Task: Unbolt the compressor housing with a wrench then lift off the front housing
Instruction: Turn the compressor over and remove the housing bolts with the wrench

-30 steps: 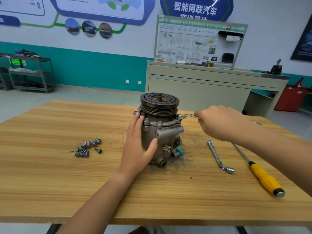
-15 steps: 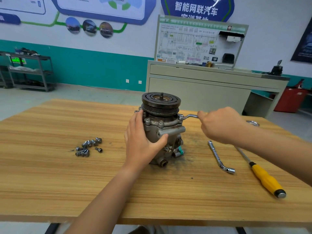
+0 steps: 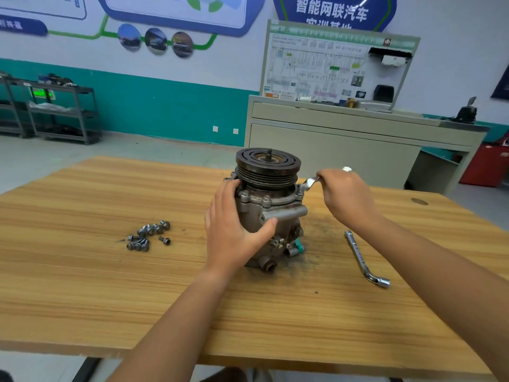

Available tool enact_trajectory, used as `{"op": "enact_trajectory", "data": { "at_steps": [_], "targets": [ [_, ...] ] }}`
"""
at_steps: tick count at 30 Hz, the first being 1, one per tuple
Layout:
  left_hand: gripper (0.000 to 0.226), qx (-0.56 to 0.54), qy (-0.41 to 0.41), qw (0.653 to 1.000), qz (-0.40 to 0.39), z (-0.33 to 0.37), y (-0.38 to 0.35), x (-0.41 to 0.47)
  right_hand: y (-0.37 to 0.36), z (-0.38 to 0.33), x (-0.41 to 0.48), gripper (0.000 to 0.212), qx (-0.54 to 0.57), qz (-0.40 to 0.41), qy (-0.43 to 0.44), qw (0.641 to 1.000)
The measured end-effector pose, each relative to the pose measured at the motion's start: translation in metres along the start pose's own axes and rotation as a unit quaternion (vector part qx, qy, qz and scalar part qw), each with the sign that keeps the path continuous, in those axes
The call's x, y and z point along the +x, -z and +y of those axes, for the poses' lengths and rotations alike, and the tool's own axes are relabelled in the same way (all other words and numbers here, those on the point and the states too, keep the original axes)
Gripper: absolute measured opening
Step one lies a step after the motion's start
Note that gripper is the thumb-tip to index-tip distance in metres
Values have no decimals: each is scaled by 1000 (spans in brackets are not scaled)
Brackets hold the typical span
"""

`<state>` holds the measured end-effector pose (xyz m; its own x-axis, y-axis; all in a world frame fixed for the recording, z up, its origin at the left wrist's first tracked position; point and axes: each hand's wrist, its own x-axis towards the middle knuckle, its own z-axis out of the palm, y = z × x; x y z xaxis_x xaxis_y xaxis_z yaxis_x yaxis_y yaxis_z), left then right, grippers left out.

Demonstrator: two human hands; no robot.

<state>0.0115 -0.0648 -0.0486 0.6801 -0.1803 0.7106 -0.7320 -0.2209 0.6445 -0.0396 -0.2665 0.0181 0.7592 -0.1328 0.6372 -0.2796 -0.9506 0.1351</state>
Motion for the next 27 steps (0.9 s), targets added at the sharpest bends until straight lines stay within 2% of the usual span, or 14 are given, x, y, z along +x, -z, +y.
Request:
{"op": "enact_trajectory", "data": {
  "at_steps": [3, 6, 12, 18, 23, 27],
  "targets": [
    [85, 1, 1, 1000, -1, 2, 1, -1, 14, 6, -18, 22, 145, 35, -108, 983],
    [86, 11, 0, 1000, -10, 2, 3, 0, 30, 10, -35, 21, 147, 22, -92, 985],
    [86, 27, 4, 999, -18, 7, 6, 0, 55, -1, -48, 24, 44, -55, -42, 997],
    [81, 59, -4, 998, -23, 7, 7, 2, 64, -16, -38, 25, -57, -133, -24, 989],
    [78, 74, -15, 997, -24, 4, 9, 2, 78, -33, -29, 12, -139, -155, 18, 978],
    [80, 97, -18, 995, -27, 3, 8, 2, 81, -43, -27, 29, -210, -165, 58, 962]
  ]
}}
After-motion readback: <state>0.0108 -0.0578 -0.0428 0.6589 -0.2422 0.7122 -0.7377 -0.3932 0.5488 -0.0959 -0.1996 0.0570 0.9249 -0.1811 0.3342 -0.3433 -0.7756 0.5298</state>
